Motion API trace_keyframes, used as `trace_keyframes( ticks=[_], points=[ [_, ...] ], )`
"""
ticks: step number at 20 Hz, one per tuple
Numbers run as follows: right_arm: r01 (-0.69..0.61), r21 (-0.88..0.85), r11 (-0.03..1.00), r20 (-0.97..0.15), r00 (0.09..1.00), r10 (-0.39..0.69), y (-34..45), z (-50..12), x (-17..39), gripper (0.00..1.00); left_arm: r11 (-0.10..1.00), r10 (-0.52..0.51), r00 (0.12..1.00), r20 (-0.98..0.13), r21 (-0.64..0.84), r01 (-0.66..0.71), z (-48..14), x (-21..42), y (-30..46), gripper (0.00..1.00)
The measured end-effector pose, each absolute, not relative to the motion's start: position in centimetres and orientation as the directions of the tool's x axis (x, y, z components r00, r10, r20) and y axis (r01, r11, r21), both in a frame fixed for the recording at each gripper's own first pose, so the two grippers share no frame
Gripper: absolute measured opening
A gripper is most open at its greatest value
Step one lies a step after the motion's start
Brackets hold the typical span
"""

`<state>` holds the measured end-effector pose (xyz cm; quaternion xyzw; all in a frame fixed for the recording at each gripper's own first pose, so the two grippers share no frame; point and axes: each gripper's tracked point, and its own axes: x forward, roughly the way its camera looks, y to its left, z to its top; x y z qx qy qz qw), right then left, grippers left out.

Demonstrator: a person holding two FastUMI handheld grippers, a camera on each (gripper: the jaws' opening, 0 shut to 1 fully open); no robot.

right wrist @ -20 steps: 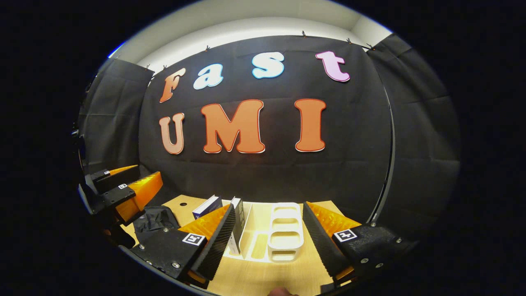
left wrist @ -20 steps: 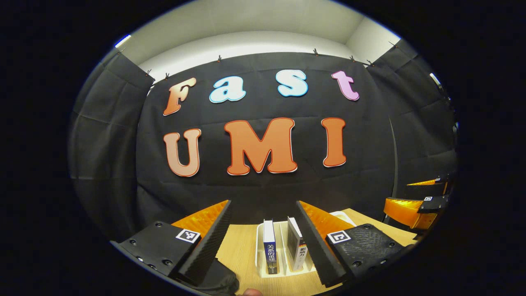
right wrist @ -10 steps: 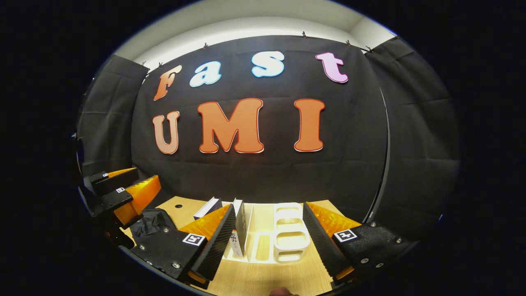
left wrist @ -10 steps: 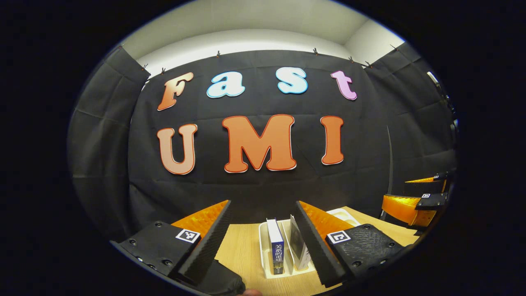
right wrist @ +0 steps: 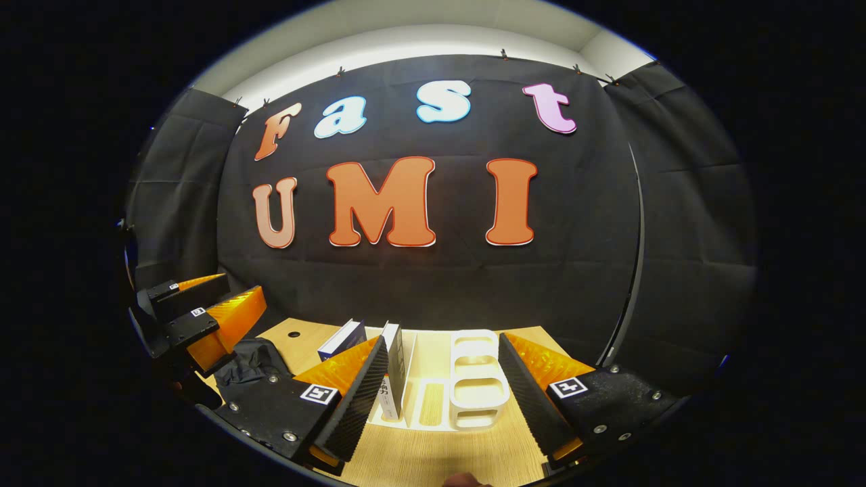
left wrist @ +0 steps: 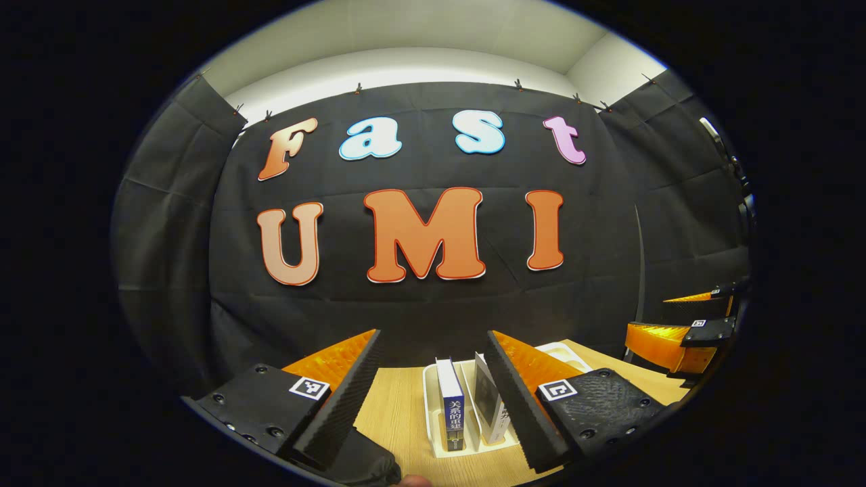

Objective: Open the schoolbag, grab two books from the bookshelf and put them into the schoolbag.

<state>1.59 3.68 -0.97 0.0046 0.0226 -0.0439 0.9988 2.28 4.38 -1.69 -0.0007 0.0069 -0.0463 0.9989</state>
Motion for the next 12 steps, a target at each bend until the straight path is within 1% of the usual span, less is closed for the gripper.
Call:
trace_keyframes(
  ticks=[4, 9, 12],
  points=[
    [0.062, -0.001, 0.998, -0.056, 0.997, -0.062, 5.0, -1.0, 1.9, 0.98, 0.996, -0.084, 0.996, -0.006, -0.005, 0.084, -1.5, 1.8, 5.7, 0.96],
    [0.041, -0.029, 0.999, -0.054, 0.998, -0.043, 7.4, -0.5, 3.4, 0.98, 0.998, -0.055, 0.998, 0.01, -0.02, 0.055, -0.7, 2.0, 9.4, 0.97],
    [0.046, -0.034, 0.998, -0.06, 0.997, -0.048, 8.3, -0.8, 4.2, 0.98, 0.997, -0.071, 0.997, -0.002, 0.008, 0.071, -1.8, 2.2, 10.4, 0.97]
  ],
)
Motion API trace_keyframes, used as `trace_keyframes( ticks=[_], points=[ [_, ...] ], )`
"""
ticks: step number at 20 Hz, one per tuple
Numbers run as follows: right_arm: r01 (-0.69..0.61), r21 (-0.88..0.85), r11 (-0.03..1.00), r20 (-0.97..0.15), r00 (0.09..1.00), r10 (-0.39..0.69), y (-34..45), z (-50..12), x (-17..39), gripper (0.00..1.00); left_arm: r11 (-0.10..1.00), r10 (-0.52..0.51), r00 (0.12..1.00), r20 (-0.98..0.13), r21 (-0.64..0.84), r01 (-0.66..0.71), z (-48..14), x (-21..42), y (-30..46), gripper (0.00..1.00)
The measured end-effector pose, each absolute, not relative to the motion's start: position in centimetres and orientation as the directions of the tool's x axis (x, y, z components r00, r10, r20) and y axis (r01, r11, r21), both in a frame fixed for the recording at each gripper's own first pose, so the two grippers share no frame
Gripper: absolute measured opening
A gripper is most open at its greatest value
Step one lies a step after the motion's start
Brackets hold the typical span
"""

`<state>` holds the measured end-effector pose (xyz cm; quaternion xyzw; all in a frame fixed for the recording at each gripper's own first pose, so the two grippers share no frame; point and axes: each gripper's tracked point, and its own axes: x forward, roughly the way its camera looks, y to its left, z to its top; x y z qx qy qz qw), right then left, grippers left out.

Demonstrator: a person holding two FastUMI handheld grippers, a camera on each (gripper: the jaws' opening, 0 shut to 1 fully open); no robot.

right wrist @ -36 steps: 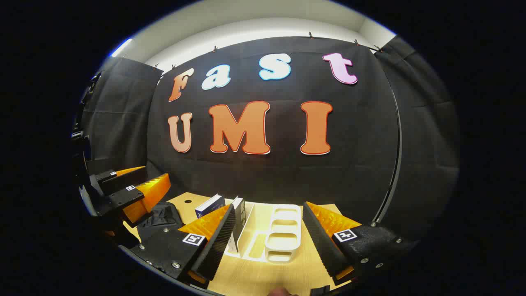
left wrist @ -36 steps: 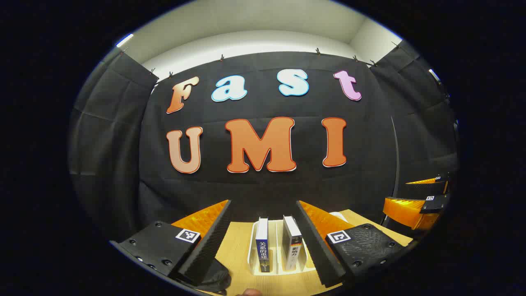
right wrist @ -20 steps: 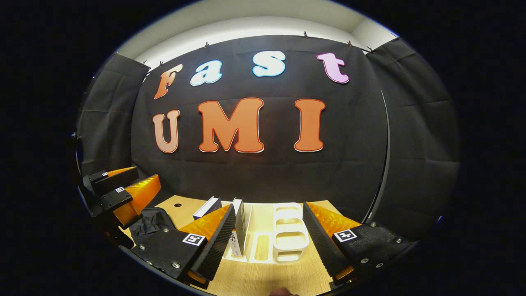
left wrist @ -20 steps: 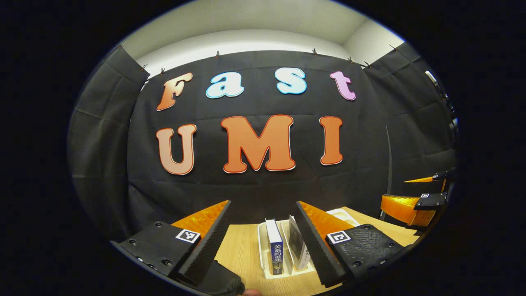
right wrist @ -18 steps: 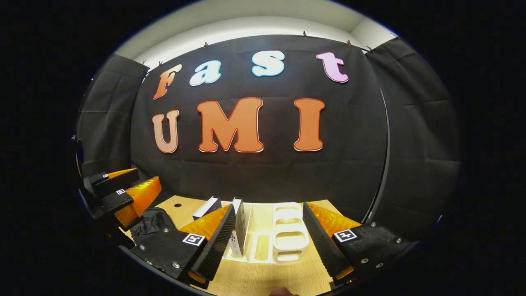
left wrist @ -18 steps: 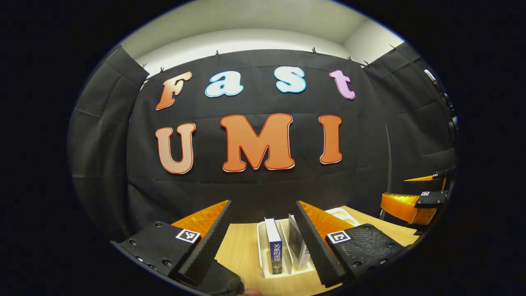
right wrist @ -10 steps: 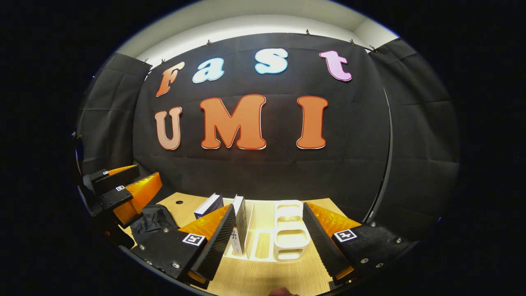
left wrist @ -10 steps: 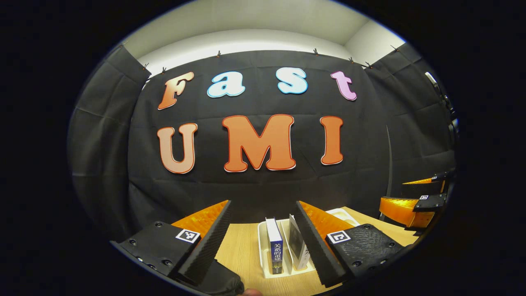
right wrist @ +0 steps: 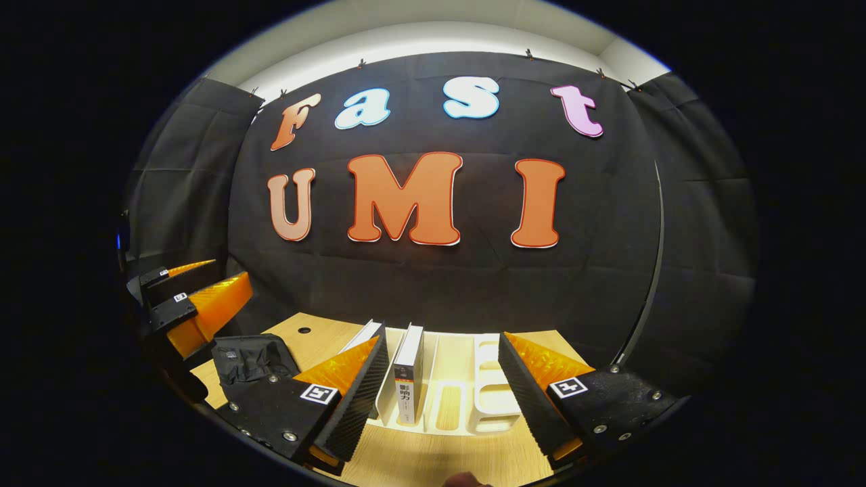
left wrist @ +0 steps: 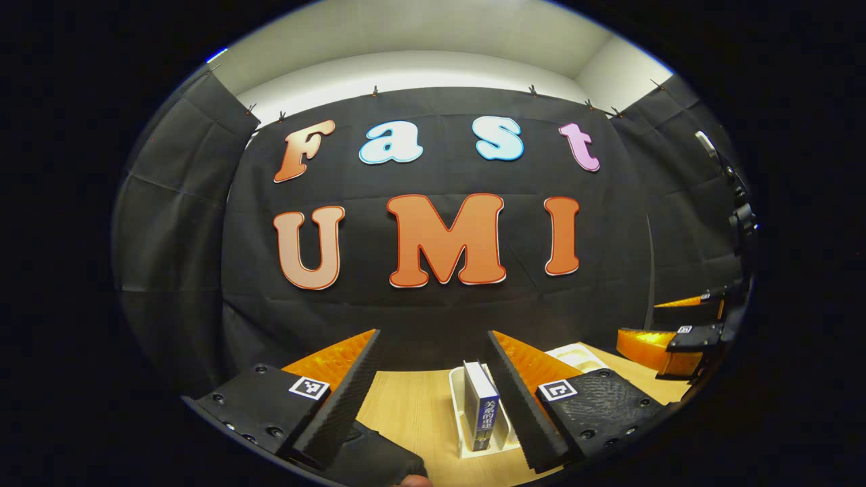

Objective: Open the schoolbag, grab two books from the bookshelf and put them into the schoolbag.

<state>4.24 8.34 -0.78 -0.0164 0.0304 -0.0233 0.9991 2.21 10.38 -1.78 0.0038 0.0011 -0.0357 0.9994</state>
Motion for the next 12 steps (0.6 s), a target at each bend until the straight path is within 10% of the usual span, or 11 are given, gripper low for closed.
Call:
trace_keyframes(
  ticks=[12],
  points=[
    [0.088, -0.074, 0.993, -0.066, 0.994, -0.093, 7.3, -1.1, 5.5, 0.98, 0.935, -0.063, 0.985, -0.162, 0.336, 0.115, -13.2, -0.1, 11.9, 0.97]
  ],
)
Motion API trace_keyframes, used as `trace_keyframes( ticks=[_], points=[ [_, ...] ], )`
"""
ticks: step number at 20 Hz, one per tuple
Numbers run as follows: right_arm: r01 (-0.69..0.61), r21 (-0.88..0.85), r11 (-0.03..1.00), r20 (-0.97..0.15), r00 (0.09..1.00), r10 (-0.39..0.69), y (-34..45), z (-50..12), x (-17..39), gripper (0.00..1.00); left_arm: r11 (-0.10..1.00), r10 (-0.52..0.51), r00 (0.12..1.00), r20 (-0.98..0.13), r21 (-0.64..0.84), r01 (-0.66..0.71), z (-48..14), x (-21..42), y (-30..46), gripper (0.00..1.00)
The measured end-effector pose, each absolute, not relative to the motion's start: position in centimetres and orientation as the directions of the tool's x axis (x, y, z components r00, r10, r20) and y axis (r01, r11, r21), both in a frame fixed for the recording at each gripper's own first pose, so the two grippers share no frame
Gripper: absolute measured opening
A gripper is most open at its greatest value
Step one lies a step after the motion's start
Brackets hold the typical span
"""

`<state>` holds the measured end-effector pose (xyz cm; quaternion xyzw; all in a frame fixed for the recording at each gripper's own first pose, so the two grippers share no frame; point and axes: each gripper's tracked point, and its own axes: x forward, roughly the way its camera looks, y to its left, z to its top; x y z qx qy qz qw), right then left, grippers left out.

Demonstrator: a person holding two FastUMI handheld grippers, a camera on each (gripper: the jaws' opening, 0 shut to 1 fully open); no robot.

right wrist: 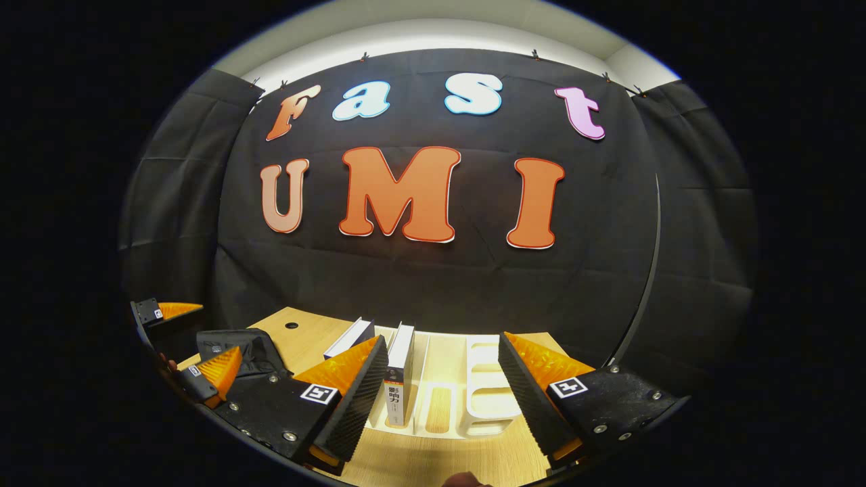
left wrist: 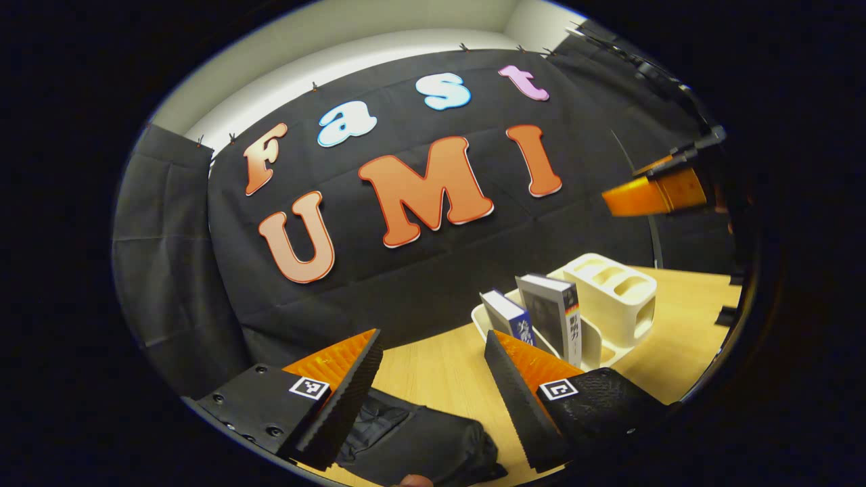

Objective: Open the schoolbag, grab two books from the bookshelf and put them into the schoolbag.

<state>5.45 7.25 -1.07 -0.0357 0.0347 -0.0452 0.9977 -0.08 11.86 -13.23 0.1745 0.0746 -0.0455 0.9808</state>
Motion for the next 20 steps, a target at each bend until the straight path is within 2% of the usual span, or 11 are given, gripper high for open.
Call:
trace_keyframes(
  ticks=[9, 20],
  points=[
    [0.104, -0.078, 0.992, -0.085, 0.99, -0.111, 5.9, -2.0, 5.4, 0.98, 0.834, 0.008, 0.946, -0.324, 0.524, 0.173, -23.0, -1.7, 13.0, 0.98],
    [0.138, -0.091, 0.986, -0.076, 0.987, -0.145, 4.7, -1.5, 5.6, 0.98, 0.726, 0.08, 0.862, -0.5, 0.622, 0.294, -33.6, -4.2, 15.2, 0.98]
  ],
)
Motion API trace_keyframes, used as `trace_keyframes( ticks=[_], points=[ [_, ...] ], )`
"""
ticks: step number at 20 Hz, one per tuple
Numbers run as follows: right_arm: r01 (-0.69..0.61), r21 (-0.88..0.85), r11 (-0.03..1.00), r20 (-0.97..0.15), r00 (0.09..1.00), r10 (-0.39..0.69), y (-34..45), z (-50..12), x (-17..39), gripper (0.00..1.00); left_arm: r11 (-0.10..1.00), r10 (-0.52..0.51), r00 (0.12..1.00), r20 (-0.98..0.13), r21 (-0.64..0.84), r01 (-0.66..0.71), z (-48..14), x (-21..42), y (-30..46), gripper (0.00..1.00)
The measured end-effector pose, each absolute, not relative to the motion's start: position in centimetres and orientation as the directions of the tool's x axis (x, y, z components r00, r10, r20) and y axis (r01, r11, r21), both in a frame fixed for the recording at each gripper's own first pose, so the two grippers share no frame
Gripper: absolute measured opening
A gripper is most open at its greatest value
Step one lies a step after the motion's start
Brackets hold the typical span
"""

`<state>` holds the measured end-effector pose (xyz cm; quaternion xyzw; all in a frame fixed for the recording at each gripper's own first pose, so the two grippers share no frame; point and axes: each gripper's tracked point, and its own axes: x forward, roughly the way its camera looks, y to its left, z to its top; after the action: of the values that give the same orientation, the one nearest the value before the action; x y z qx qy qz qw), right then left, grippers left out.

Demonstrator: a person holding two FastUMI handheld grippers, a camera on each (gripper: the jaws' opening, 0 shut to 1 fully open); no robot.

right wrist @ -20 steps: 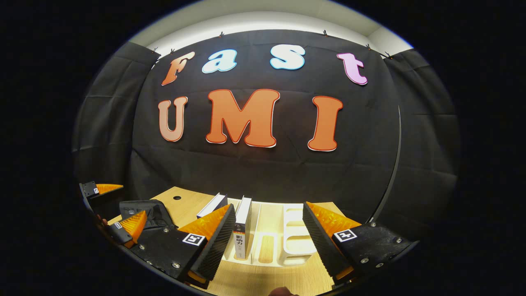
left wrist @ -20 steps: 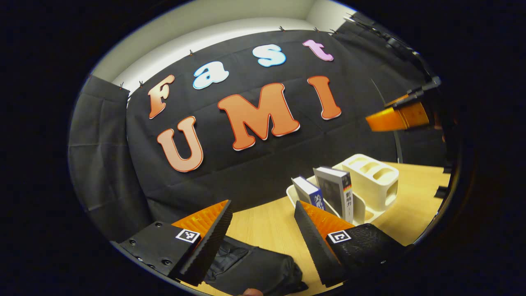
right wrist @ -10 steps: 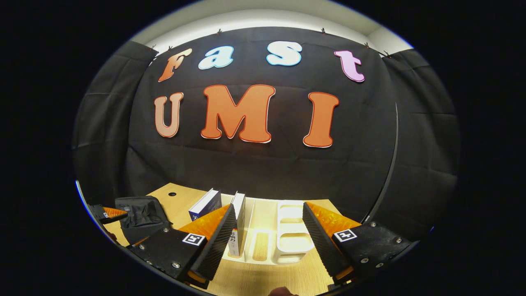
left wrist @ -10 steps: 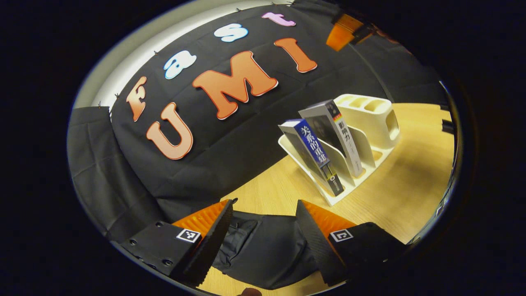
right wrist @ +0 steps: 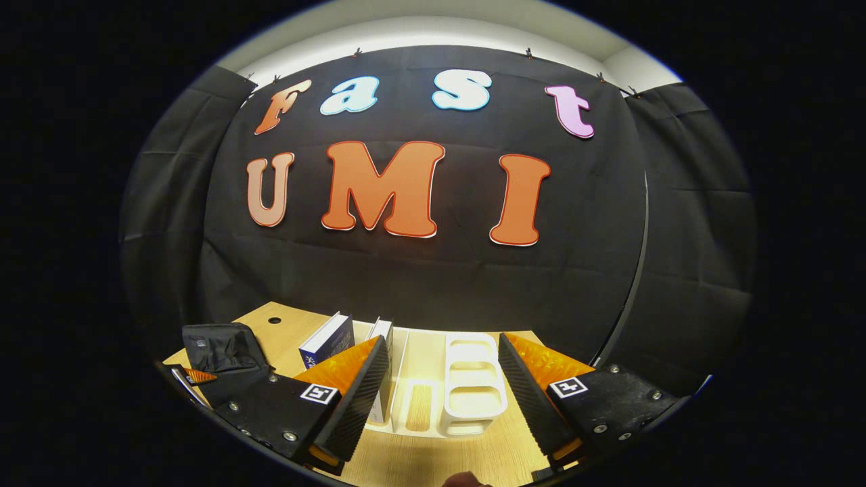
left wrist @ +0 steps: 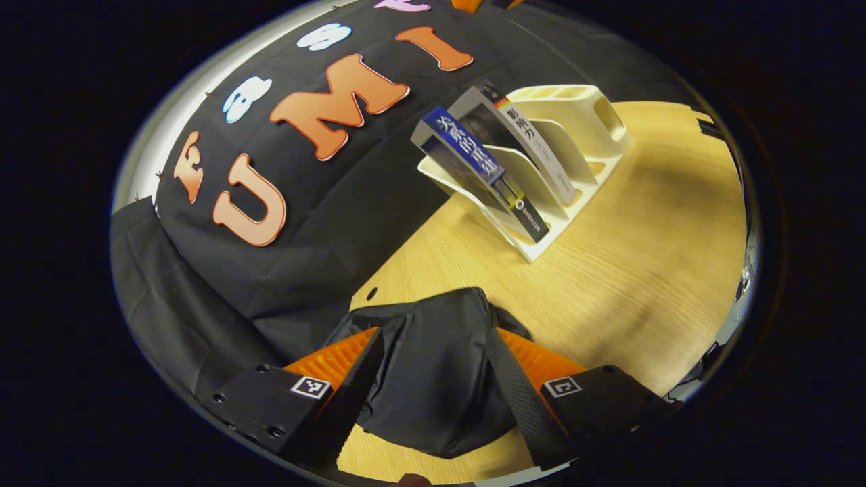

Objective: Open the schoolbag, grab two books from the bookshelf and put them into the schoolbag.

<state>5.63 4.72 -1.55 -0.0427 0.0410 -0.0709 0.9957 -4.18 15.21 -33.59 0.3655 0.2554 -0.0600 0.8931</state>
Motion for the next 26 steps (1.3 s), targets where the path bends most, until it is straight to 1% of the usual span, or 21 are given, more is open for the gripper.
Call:
trace_keyframes(
  ticks=[2, 4, 11, 16, 20, 23, 25, 26],
  points=[
    [0.135, -0.089, 0.987, -0.075, 0.987, -0.142, 4.9, -1.5, 5.6, 0.98, 0.712, 0.101, 0.847, -0.522, 0.632, 0.305, -35.0, -4.7, 15.8, 0.98],
    [0.135, -0.094, 0.986, -0.075, 0.987, -0.142, 5.0, -1.5, 5.7, 0.98, 0.694, 0.128, 0.844, -0.521, 0.655, 0.299, -35.5, -4.8, 16.6, 0.98],
    [0.124, -0.098, 0.987, -0.073, 0.989, -0.132, 5.3, -1.3, 5.9, 0.98, 0.641, 0.196, 0.861, -0.47, 0.725, 0.251, -36.0, -4.1, 18.0, 0.98],
    [0.12, -0.1, 0.988, -0.076, 0.989, -0.128, 5.2, -1.4, 5.9, 0.98, 0.599, 0.268, 0.856, -0.443, 0.772, 0.212, -36.6, -2.5, 19.2, 0.97],
    [0.114, -0.111, 0.987, -0.079, 0.989, -0.123, 5.4, -1.3, 6.0, 0.98, 0.574, 0.294, 0.85, -0.438, 0.791, 0.209, -37.0, -0.8, 19.9, 0.96],
    [0.112, -0.117, 0.987, -0.083, 0.989, -0.122, 5.6, -1.4, 6.0, 0.98, 0.577, 0.297, 0.837, -0.46, 0.785, 0.226, -37.6, 0.1, 20.2, 0.96],
    [0.111, -0.12, 0.987, -0.09, 0.988, -0.122, 5.7, -1.7, 6.0, 0.98, 0.596, 0.286, 0.825, -0.487, 0.765, 0.245, -37.7, 0.2, 20.2, 0.94],
    [0.11, -0.12, 0.987, -0.096, 0.988, -0.121, 5.8, -1.8, 6.1, 0.98, 0.613, 0.278, 0.819, -0.502, 0.749, 0.251, -37.6, 0.1, 20.0, 0.86]
  ],
)
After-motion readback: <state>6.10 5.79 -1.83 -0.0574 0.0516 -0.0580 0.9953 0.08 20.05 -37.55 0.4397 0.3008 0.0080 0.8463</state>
